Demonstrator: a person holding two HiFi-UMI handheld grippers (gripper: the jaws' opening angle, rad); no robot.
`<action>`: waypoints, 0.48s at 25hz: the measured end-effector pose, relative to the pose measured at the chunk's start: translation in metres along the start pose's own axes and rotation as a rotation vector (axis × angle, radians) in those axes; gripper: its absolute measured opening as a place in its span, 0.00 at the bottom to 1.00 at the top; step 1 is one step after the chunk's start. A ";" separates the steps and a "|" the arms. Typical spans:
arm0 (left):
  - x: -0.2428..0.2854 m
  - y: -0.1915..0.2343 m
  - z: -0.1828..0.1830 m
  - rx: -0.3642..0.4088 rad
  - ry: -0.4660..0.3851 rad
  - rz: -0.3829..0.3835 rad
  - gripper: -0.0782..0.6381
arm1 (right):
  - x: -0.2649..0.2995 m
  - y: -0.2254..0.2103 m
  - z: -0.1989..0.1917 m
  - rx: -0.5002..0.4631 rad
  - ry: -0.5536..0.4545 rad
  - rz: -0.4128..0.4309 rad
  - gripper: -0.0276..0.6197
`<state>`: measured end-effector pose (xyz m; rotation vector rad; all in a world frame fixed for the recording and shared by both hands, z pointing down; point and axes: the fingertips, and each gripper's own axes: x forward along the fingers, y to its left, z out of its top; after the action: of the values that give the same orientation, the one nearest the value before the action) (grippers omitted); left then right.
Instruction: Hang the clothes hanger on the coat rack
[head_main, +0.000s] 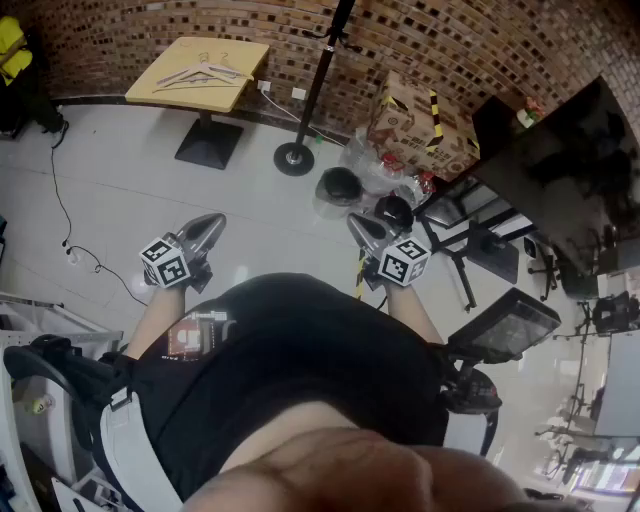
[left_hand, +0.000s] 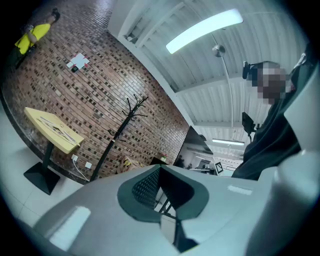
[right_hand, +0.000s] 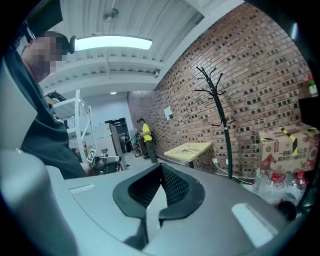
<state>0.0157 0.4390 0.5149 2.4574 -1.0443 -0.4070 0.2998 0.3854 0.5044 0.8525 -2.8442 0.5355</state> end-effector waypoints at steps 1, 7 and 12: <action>-0.003 0.004 0.005 0.000 0.001 0.002 0.11 | 0.007 0.002 0.003 -0.001 0.003 0.001 0.06; -0.029 0.041 0.026 -0.004 0.007 0.017 0.11 | 0.054 0.017 0.012 0.001 0.012 -0.004 0.06; -0.045 0.067 0.034 -0.025 0.020 0.049 0.11 | 0.087 0.022 0.018 0.006 0.035 0.015 0.06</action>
<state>-0.0700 0.4214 0.5237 2.4041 -1.0823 -0.3768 0.2142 0.3518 0.5002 0.8157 -2.8213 0.5560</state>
